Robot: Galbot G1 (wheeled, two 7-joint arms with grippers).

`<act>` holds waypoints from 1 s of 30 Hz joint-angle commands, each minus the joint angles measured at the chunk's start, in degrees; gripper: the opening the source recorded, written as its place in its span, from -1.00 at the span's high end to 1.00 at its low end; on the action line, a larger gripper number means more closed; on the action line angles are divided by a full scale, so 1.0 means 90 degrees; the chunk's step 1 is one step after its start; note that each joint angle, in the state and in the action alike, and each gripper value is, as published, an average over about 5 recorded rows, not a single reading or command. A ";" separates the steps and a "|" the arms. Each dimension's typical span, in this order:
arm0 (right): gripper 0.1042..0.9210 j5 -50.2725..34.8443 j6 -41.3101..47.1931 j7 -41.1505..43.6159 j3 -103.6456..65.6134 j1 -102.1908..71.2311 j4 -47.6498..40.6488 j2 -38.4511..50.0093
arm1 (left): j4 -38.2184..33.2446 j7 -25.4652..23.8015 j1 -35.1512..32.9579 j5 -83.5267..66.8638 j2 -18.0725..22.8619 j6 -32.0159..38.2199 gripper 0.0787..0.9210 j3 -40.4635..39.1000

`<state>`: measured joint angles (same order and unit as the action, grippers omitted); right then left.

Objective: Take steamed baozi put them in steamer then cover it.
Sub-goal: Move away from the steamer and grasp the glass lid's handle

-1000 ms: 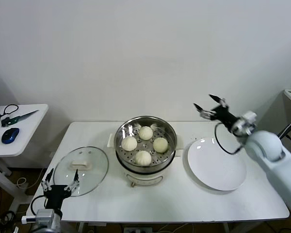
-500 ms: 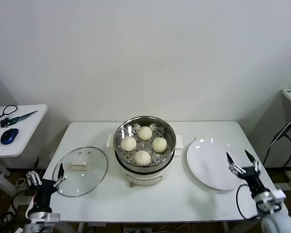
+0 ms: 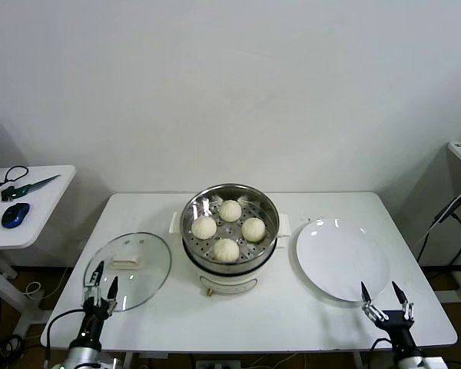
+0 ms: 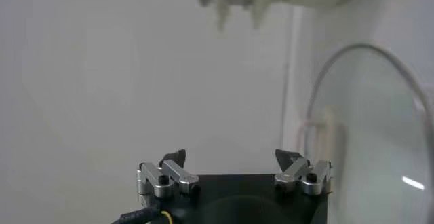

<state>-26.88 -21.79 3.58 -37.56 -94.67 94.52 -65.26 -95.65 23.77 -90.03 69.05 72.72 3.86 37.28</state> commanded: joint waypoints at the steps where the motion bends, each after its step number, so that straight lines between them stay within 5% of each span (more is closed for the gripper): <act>1: -0.76 0.0247 -0.0286 -0.0072 -0.0034 -0.0445 0.0058 -0.0421 | 0.1111 0.0350 0.0366 0.1191 -0.0084 0.0161 -0.77 -0.0156; 26: -0.76 0.0303 -0.0348 -0.0111 -0.0055 -0.0753 0.0423 -0.0696 | 0.2258 -0.0366 0.2358 0.0843 -0.0060 -0.0586 -0.77 -0.0510; 30: -0.76 0.0318 -0.0332 -0.0115 -0.0044 -0.0711 0.0400 -0.0704 | 0.2374 -0.0378 0.2432 0.0874 -0.0077 -0.0600 -0.64 -0.0499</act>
<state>-24.22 -24.75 2.68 -38.06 -100.69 97.64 -71.19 -77.08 20.67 -71.43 76.45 72.11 -0.39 33.15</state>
